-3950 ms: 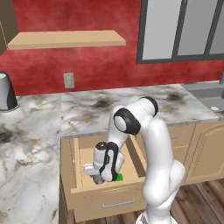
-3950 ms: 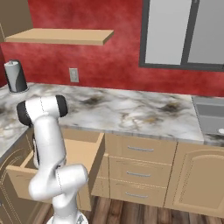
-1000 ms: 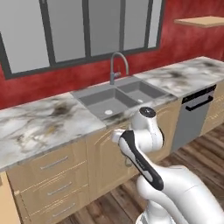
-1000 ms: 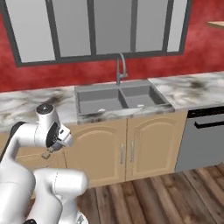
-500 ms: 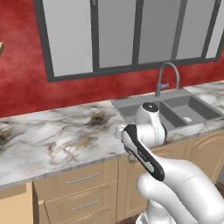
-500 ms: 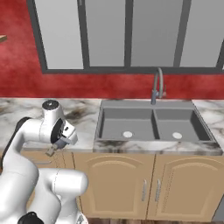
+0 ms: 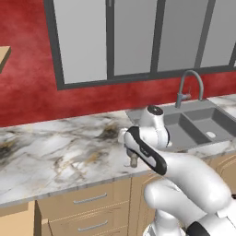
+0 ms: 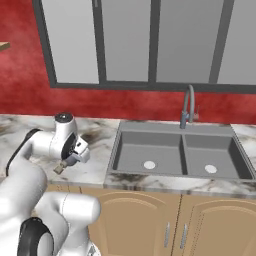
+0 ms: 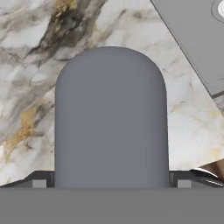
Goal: Restock the sink supplies by placing the sponge and soap dispenser on the counter and next to the sink. Make sure the soap dispenser is upright.
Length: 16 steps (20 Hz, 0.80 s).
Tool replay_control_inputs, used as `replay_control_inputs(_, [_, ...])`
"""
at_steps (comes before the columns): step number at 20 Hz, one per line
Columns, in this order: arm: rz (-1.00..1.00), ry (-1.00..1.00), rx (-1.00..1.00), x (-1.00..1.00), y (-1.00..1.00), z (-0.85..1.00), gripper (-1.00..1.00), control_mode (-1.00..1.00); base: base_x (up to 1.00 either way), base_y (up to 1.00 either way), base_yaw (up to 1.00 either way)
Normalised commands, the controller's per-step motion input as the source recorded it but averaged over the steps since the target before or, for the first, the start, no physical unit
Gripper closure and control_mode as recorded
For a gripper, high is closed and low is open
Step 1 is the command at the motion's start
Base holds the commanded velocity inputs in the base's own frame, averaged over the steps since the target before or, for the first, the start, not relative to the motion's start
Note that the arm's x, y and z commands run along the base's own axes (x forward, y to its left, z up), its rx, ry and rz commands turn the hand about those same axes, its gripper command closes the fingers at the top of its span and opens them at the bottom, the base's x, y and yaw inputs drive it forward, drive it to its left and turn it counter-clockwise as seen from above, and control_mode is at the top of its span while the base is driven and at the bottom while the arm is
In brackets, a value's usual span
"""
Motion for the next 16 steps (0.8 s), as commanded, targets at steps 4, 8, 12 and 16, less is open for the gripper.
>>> replay_control_inputs(4, [-0.14,0.37,0.19,0.93,0.01,0.49,1.0,-1.0,0.0,0.0,0.0])
replay_control_inputs(8, [-0.13,0.48,0.27,0.7,0.0,0.57,1.0,-1.0,0.0,0.0,0.0])
replay_control_inputs(12, [-0.08,0.41,0.32,0.37,-0.01,-0.01,1.0,-1.0,0.0,0.0,0.0])
replay_control_inputs(16, [-0.09,0.45,0.35,0.4,0.0,-0.01,1.0,-1.0,0.0,0.0,0.0])
